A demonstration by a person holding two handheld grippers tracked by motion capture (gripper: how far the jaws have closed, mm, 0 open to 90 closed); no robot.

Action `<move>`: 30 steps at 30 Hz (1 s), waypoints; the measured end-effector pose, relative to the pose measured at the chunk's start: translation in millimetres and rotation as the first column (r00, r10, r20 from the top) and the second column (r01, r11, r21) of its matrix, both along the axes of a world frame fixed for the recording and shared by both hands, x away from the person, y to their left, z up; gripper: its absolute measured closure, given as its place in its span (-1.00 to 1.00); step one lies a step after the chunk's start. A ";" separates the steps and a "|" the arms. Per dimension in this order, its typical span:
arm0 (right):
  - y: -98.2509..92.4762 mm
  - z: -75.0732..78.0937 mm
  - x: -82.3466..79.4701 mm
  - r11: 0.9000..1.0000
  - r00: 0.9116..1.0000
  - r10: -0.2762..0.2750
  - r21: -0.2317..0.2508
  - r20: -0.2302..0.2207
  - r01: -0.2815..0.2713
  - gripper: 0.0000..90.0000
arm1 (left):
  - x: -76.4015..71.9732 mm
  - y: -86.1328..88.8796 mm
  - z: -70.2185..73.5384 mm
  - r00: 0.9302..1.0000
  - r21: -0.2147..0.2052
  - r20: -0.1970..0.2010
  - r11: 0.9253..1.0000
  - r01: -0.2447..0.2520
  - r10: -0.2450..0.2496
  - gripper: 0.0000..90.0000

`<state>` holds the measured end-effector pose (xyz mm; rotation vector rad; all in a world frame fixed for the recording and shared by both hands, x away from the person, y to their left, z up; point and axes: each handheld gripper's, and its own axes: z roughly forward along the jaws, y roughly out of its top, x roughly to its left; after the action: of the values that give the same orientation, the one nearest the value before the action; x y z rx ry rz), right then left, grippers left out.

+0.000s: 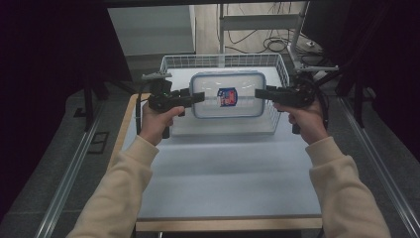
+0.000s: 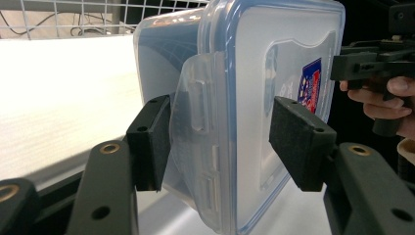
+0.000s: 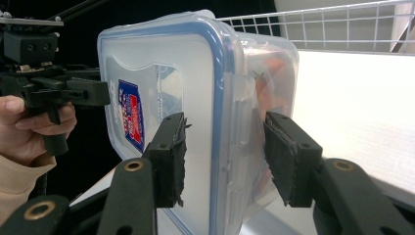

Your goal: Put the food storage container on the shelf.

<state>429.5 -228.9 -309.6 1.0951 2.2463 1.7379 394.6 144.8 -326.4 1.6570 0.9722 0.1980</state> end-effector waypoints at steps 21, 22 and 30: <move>8.7 11.6 46.7 1.000 0.997 -0.025 0.014 -0.076 0.026 0.14 | 50.7 10.7 14.1 0.998 -0.032 -0.061 0.999 -0.013 0.011 -0.06; 9.6 10.8 48.8 0.999 0.996 -0.031 0.014 -0.082 0.033 0.14 | 53.2 11.8 12.6 0.997 -0.040 -0.071 0.999 -0.014 0.011 -0.06; 12.8 13.9 58.2 0.999 0.992 -0.035 0.004 -0.119 0.036 0.14 | 64.9 16.1 11.7 0.993 -0.072 -0.114 0.997 -0.008 0.000 -0.05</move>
<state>487.7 -216.1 -295.7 1.2639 2.2750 1.7102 459.6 160.9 -314.7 1.6144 1.0563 0.0708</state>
